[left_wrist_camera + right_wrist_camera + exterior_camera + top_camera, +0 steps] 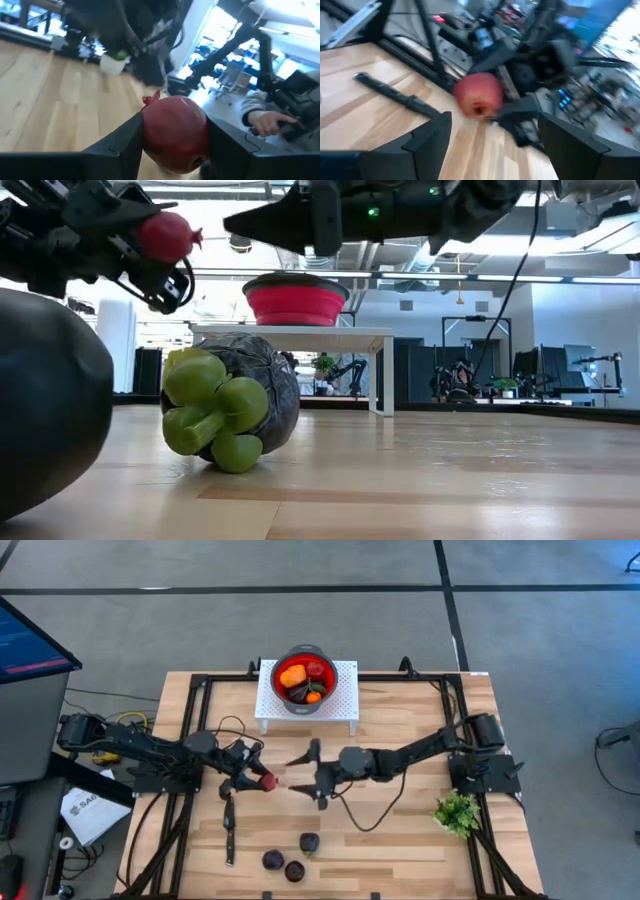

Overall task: Pick & Place Fruit
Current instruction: Put the pomegranate into the red strainer bowl

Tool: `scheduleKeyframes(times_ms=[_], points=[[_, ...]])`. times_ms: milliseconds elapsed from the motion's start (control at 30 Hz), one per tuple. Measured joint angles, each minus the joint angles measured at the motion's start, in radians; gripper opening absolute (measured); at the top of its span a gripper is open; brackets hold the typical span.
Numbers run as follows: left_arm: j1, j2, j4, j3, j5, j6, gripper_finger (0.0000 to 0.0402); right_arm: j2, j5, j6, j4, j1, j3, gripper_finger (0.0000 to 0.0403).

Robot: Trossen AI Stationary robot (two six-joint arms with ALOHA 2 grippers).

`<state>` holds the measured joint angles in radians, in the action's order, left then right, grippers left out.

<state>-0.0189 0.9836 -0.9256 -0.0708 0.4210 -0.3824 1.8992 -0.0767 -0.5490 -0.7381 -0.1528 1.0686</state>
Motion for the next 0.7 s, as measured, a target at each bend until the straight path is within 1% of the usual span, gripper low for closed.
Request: scheduleKeyframes(times_ms=[100,200,300,400,500,567,633,700], points=[[0.000,0.000,-0.027,0.000,0.005,-0.015,0.0180,0.054,0.034,-0.064,0.014,0.004,0.072,0.0291],[0.000,0.000,-0.031,0.000,0.005,-0.020,0.0180,0.096,0.047,-0.181,0.048,0.003,0.146,0.0291],[0.000,0.000,-0.042,0.000,0.002,-0.023,0.0181,0.122,0.047,-0.253,0.131,0.002,0.206,0.0291],[0.000,0.000,-0.051,0.000,0.001,-0.025,0.0181,0.118,0.047,-0.269,0.207,0.005,0.252,0.0291],[0.000,0.000,-0.053,0.000,-0.001,-0.025,0.0182,0.116,0.050,-0.232,0.236,0.012,0.265,0.0290],[0.000,0.000,-0.060,0.000,-0.004,-0.023,0.0182,0.115,0.052,-0.243,0.232,0.012,0.271,0.0290],[0.000,0.000,-0.072,0.000,-0.022,-0.020,0.0182,0.115,0.054,-0.266,0.226,0.012,0.272,0.0290],[0.000,0.000,-0.074,0.000,-0.063,-0.017,0.0182,0.117,0.054,-0.266,0.232,0.010,0.272,0.0290]])
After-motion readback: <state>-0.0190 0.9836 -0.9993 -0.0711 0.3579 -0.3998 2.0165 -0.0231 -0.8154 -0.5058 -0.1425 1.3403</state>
